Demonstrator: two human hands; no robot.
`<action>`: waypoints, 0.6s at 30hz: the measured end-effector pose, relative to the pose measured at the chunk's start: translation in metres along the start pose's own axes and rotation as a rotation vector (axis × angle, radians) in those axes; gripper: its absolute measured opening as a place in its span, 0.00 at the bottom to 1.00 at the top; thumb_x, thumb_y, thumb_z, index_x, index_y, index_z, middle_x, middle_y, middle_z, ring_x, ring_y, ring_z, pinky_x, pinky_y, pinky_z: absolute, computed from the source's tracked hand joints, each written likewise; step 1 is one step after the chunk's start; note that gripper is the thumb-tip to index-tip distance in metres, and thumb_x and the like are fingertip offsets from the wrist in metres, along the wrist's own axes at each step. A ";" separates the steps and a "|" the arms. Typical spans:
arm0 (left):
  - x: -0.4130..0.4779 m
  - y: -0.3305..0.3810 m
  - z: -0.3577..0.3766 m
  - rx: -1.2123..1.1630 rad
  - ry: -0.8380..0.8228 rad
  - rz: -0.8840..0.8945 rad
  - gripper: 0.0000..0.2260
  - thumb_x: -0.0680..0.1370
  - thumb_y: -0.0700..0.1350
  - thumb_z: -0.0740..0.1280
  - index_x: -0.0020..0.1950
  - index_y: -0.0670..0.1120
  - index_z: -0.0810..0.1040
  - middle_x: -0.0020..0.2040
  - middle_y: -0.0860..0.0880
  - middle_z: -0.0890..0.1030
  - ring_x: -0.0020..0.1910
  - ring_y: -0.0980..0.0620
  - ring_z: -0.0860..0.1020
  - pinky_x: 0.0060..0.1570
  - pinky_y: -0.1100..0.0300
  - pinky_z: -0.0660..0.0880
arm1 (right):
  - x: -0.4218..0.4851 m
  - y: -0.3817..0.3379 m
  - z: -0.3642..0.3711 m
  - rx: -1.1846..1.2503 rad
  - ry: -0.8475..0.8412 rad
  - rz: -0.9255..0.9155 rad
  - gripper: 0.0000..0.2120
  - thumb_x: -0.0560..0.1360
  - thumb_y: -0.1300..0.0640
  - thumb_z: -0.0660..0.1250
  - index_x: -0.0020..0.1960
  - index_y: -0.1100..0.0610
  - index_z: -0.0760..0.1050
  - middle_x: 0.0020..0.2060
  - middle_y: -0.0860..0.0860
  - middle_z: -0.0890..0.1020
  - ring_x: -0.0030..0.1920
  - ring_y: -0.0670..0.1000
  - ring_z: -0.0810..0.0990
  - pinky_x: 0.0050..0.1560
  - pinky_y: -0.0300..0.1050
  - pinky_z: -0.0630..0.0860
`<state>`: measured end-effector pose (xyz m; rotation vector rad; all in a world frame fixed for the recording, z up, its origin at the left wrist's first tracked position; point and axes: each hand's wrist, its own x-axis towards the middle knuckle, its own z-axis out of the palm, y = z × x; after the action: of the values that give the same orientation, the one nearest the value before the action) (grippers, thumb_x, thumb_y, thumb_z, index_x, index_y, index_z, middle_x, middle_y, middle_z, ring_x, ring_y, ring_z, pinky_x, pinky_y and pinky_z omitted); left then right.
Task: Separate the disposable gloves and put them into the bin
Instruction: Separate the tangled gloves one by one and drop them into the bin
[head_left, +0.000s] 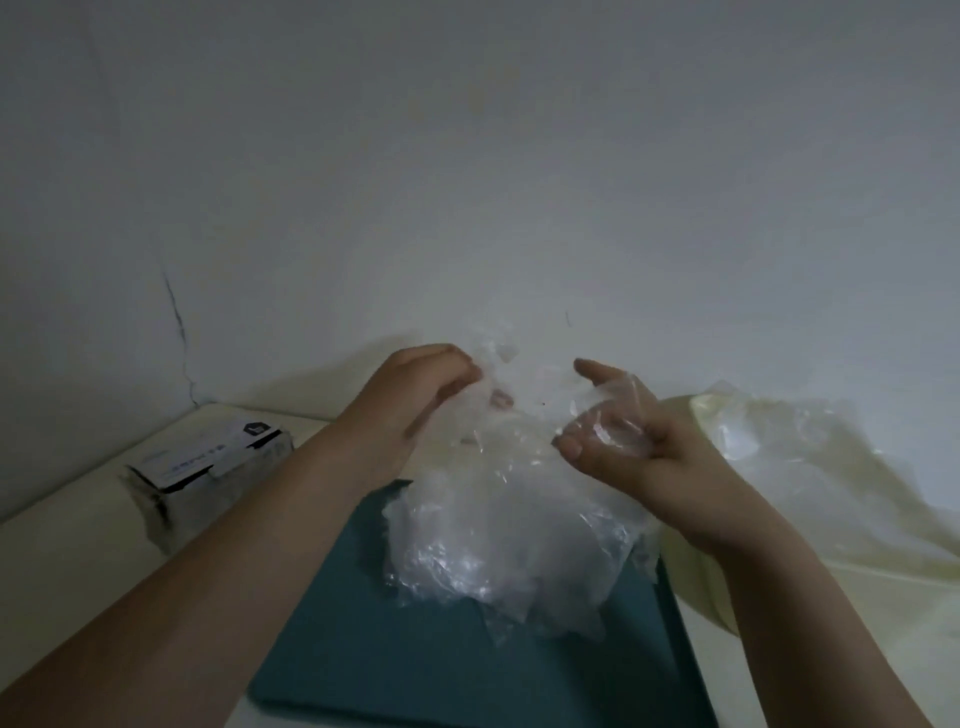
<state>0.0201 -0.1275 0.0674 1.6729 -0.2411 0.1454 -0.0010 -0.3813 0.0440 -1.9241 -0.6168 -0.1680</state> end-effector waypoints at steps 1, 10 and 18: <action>-0.004 0.003 0.003 -0.034 -0.052 -0.029 0.08 0.77 0.45 0.74 0.47 0.40 0.82 0.41 0.45 0.85 0.42 0.57 0.85 0.44 0.68 0.75 | -0.001 -0.005 -0.002 0.055 0.033 0.011 0.12 0.72 0.44 0.75 0.48 0.51 0.87 0.72 0.33 0.72 0.72 0.42 0.73 0.70 0.50 0.69; -0.038 -0.021 0.008 -0.396 -0.400 -0.170 0.11 0.71 0.40 0.78 0.52 0.39 0.83 0.50 0.40 0.82 0.48 0.43 0.81 0.53 0.51 0.77 | -0.011 -0.006 0.011 0.723 -0.182 0.292 0.21 0.66 0.56 0.83 0.53 0.68 0.84 0.47 0.63 0.85 0.47 0.61 0.86 0.51 0.52 0.84; -0.058 -0.012 0.031 -0.325 -0.380 -0.407 0.08 0.80 0.42 0.68 0.45 0.43 0.86 0.42 0.44 0.83 0.37 0.48 0.81 0.38 0.54 0.81 | -0.021 -0.014 0.025 0.716 0.076 0.284 0.18 0.73 0.62 0.75 0.55 0.75 0.79 0.46 0.66 0.84 0.46 0.63 0.84 0.50 0.55 0.83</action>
<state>-0.0345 -0.1528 0.0389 1.3814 -0.1905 -0.4967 -0.0299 -0.3623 0.0367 -1.2805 -0.2857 0.1474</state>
